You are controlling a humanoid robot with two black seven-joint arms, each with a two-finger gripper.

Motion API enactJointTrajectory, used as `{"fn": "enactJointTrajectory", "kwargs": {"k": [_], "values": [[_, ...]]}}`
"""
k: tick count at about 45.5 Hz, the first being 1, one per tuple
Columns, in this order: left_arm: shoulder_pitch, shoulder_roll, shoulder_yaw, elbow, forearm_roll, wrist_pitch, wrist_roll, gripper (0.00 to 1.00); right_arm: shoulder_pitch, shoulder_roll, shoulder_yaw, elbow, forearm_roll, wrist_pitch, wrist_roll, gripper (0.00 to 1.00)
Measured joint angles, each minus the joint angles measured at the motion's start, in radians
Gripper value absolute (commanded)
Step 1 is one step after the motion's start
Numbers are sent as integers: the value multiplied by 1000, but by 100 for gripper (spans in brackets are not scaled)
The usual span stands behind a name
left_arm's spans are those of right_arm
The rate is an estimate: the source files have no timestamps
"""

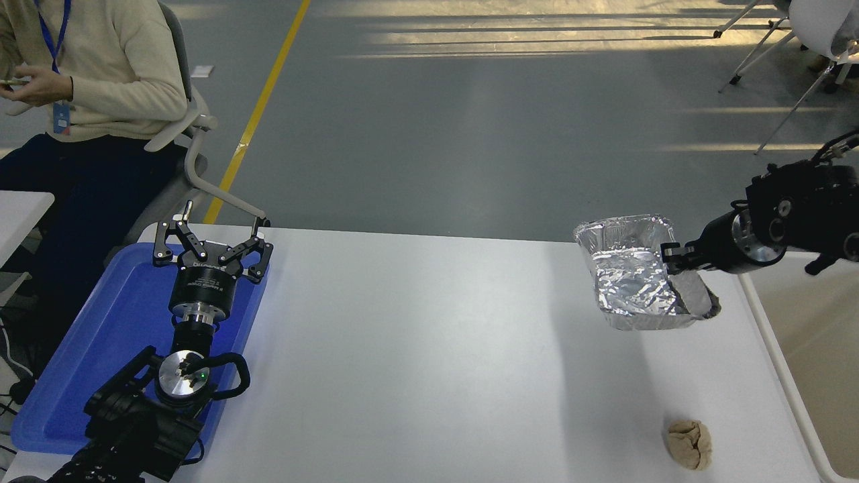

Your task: Pick up foil plate and place in dustbin

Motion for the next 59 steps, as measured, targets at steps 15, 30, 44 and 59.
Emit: {"fn": "enactJointTrajectory", "kwargs": {"k": [15, 30, 44, 59], "values": [[0, 0, 1, 0, 0, 0, 1, 100, 297, -23, -178, 180, 61, 58, -12, 0], [0, 0, 1, 0, 0, 0, 1, 100, 490, -14, -282, 307, 173, 98, -14, 0], [0, 0, 1, 0, 0, 0, 1, 100, 563, -19, -308, 345, 234, 109, -14, 0], [0, 0, 1, 0, 0, 0, 1, 100, 586, -80, -330, 351, 252, 111, -15, 0]]}}
